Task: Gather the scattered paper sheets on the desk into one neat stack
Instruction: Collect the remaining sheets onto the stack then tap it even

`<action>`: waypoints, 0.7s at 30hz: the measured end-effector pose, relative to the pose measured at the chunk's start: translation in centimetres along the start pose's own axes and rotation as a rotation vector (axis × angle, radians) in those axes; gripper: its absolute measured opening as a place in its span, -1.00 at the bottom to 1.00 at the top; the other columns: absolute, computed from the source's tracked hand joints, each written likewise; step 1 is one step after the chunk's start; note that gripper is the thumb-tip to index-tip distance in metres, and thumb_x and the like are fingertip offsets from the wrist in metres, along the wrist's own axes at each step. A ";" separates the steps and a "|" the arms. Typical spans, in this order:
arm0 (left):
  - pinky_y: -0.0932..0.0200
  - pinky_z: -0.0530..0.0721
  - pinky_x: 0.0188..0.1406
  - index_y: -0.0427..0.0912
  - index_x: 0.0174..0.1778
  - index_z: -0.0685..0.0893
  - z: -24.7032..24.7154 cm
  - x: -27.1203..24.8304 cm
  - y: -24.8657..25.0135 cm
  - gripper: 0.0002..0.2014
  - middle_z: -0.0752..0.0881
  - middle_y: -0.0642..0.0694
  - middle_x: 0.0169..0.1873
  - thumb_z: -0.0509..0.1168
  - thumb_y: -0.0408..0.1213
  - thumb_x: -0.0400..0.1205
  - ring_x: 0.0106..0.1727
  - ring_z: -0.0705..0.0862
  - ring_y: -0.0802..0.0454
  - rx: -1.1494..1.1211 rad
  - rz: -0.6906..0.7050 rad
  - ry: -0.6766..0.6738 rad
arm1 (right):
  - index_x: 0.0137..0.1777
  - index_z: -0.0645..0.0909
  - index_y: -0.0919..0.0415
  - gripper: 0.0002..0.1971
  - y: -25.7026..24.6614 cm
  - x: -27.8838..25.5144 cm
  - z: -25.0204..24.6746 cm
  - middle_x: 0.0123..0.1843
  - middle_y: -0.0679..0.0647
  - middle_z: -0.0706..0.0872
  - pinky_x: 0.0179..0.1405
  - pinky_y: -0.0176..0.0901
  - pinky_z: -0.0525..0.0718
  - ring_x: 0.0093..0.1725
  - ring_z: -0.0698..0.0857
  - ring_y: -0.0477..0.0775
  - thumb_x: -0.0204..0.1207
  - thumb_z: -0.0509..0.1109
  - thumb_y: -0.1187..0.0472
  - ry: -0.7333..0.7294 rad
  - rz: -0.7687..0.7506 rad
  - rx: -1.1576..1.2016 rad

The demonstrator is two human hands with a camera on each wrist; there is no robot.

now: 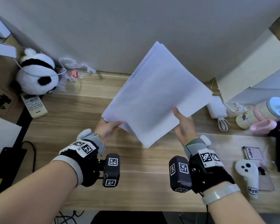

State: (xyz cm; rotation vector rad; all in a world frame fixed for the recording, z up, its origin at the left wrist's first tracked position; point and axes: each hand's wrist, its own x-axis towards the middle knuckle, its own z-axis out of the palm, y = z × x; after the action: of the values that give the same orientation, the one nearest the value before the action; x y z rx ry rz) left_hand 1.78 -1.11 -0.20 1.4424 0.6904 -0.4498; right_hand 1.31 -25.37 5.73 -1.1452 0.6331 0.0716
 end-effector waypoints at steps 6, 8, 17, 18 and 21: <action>0.39 0.51 0.09 -0.05 0.56 0.29 1.5 -1.1 4.0 -0.19 0.54 -0.12 0.38 0.53 -0.34 0.42 0.41 0.53 -0.02 0.142 0.328 0.123 | -0.10 0.66 0.07 -0.82 -2.1 -0.7 1.1 -0.22 -0.21 0.81 -0.08 -0.25 0.66 -0.22 0.77 -0.23 0.54 0.34 0.39 -0.097 -0.196 -0.199; 0.63 0.52 -0.30 -0.20 0.38 0.45 2.6 -2.1 5.0 -0.41 0.66 0.04 -0.04 0.48 -0.44 0.44 0.03 0.64 0.15 0.152 0.408 0.078 | -0.20 0.65 0.07 -0.78 -2.1 -0.8 1.3 -0.27 -0.17 0.79 -0.09 -0.21 0.66 -0.27 0.76 -0.20 0.51 0.36 0.42 -0.114 -0.209 -0.250; 0.30 0.67 -0.08 0.14 -0.15 0.59 4.6 -3.7 7.0 -0.70 0.72 0.18 -0.15 0.52 -0.23 0.32 -0.09 0.70 0.19 0.011 0.500 -0.035 | -0.19 0.71 0.09 -0.93 -2.8 -0.6 1.7 -0.14 -0.06 0.81 0.05 -0.10 0.73 -0.10 0.76 0.00 0.39 0.54 0.25 -0.046 -0.280 -0.168; 0.26 0.68 -0.06 0.09 -0.14 0.62 4.5 -3.6 6.9 -0.71 0.74 0.15 -0.17 0.54 -0.22 0.31 -0.10 0.71 0.15 -0.003 0.483 -0.031 | -0.19 0.71 0.09 -0.93 -2.8 -0.5 1.7 -0.15 -0.07 0.81 0.01 -0.14 0.72 -0.13 0.76 -0.04 0.39 0.54 0.25 -0.045 -0.281 -0.168; 0.29 0.70 -0.11 -0.13 -0.04 0.72 3.9 -3.6 6.9 -0.62 0.79 0.07 -0.18 0.57 -0.17 0.26 -0.15 0.73 0.13 -0.024 0.450 -0.043 | -0.23 0.70 0.09 -0.93 -2.7 -0.1 1.3 -0.30 -0.18 0.82 -0.17 -0.29 0.71 -0.29 0.77 -0.22 0.39 0.52 0.26 -0.032 -0.272 -0.170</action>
State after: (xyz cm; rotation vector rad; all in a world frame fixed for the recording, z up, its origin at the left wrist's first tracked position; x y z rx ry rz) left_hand 4.37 -4.78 7.26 1.5074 0.3193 -0.1203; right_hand 2.78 -25.37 8.34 -1.3827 0.4440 -0.0897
